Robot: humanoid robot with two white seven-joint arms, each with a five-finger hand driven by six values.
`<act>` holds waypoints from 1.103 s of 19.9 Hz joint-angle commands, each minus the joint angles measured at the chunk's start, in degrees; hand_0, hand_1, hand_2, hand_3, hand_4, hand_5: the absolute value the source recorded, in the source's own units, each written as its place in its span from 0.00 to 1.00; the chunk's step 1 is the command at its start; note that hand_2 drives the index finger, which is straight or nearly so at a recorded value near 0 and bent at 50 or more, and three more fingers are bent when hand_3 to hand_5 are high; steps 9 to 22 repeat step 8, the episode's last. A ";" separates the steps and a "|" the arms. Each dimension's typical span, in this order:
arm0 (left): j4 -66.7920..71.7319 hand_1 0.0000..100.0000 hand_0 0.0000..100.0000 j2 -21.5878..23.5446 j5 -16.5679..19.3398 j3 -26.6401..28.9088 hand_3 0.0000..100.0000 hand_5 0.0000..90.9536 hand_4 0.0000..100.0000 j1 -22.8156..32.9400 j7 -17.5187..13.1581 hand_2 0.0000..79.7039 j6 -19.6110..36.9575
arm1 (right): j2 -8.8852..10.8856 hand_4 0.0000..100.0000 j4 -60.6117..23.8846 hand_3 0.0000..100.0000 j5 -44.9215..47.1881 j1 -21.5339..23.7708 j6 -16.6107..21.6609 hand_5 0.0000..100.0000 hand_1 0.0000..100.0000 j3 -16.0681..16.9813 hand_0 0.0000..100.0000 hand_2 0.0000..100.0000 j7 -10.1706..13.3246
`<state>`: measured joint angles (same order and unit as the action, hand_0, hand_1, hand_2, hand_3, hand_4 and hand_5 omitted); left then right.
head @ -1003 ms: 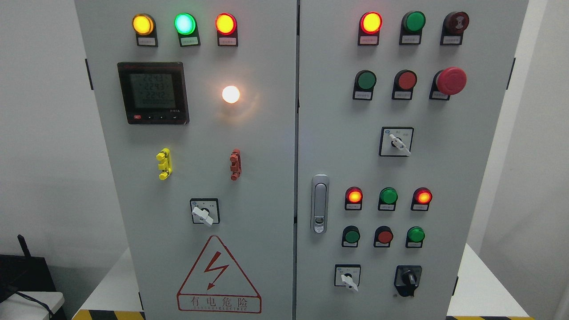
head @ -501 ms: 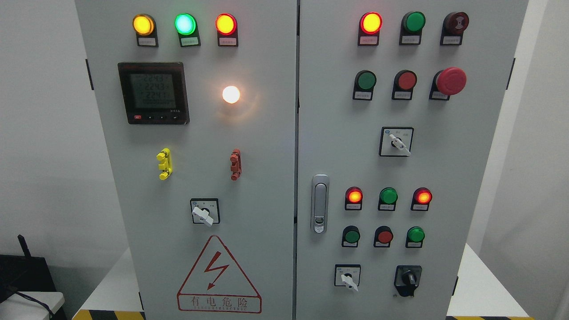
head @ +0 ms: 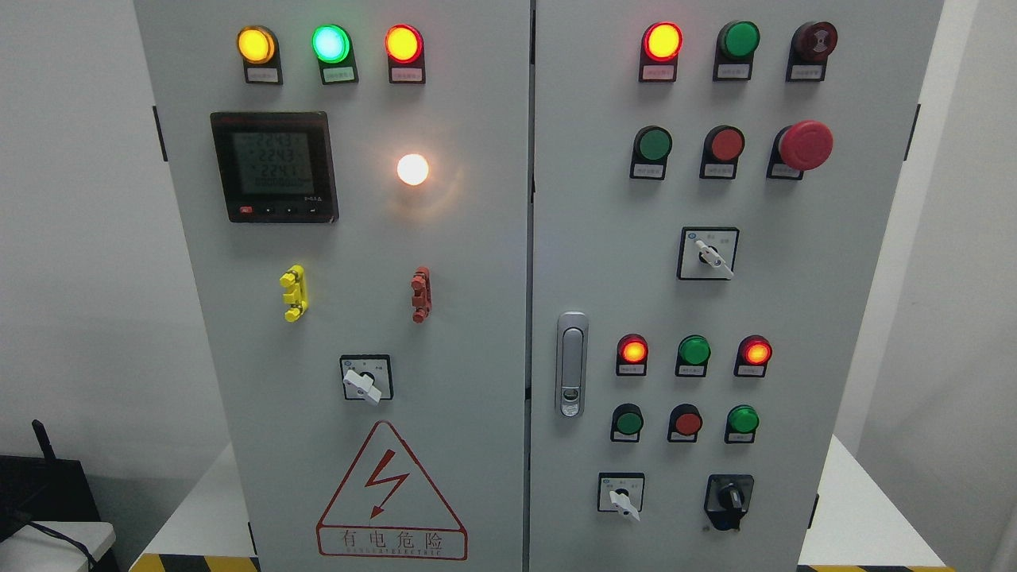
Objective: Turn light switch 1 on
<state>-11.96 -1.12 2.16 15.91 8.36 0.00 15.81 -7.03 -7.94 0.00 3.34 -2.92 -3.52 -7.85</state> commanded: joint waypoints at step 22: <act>15.66 0.07 0.41 -1.78 4.52 -8.09 0.00 0.00 0.00 -3.88 -0.18 0.00 -7.11 | 0.00 0.00 -0.05 0.00 1.05 0.00 0.02 0.00 0.39 0.00 0.12 0.00 -0.06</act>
